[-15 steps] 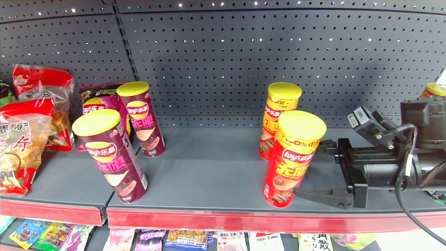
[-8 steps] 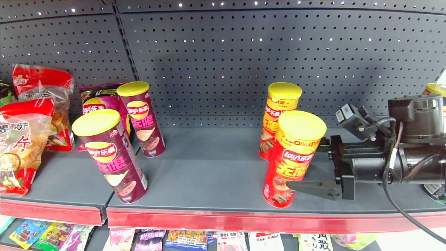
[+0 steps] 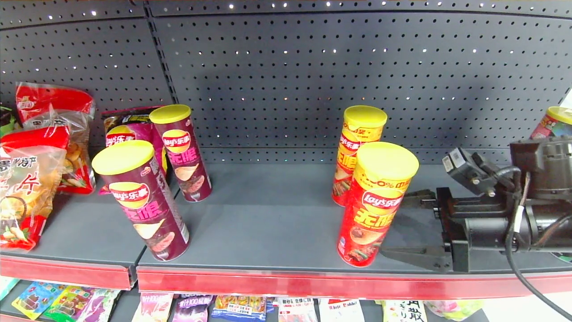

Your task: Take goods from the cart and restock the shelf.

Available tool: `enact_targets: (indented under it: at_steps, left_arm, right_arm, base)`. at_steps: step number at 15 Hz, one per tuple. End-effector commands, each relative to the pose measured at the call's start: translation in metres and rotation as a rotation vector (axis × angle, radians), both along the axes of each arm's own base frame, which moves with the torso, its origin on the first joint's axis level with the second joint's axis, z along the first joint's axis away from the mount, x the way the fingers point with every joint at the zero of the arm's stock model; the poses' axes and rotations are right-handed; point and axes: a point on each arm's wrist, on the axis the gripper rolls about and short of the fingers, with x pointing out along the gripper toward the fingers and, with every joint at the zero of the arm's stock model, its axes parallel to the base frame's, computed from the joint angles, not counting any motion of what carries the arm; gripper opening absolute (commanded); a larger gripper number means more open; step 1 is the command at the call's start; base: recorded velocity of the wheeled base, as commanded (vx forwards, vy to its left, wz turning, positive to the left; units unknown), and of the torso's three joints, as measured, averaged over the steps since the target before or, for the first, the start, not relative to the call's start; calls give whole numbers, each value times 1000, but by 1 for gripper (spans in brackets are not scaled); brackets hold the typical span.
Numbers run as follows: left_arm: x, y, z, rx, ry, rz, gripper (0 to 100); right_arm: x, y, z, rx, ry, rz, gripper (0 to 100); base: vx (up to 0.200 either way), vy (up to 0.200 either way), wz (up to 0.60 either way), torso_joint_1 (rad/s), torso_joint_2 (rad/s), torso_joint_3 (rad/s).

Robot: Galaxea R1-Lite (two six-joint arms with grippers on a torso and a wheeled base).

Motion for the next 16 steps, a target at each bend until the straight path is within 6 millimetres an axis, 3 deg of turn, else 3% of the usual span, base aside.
enact_targets:
  at_steps: [1, 3, 4, 5, 8, 10, 16]
  left_arm:
    - [0, 0, 0, -1, 1, 0, 100]
    - [0, 0, 0, -1, 1, 0, 100]
    - [0, 0, 0, -1, 1, 0, 100]
    - [0, 0, 0, -1, 1, 0, 100]
    - [0, 0, 0, -1, 1, 0, 100]
    - [0, 0, 0, -1, 1, 0, 100]
    - [0, 0, 0, -1, 1, 0, 100]
  right_arm:
    - [-24, -20, 0, 8, -16, -53, 100]
    - [-36, -28, -4, 7, -12, -80, 100]
    - [-59, -39, -15, 2, 15, -122, 100]
    - [-64, -44, -19, -2, 25, -151, 100]
    - [-62, -53, -22, -75, 19, -325, 100]
    - [-58, -56, -27, -205, 23, -577, 100]
    - [-31, -36, -27, -225, 105, -755, 100]
  base:
    - [0, 0, 0, 0, 0, 0]
    - [0, 0, 0, 0, 0, 0]
    - [0, 0, 0, 0, 0, 0]
    - [0, 0, 0, 0, 0, 0]
    - [0, 0, 0, 0, 0, 0]
    - [0, 0, 0, 0, 0, 0]
    - [0, 0, 0, 0, 0, 0]
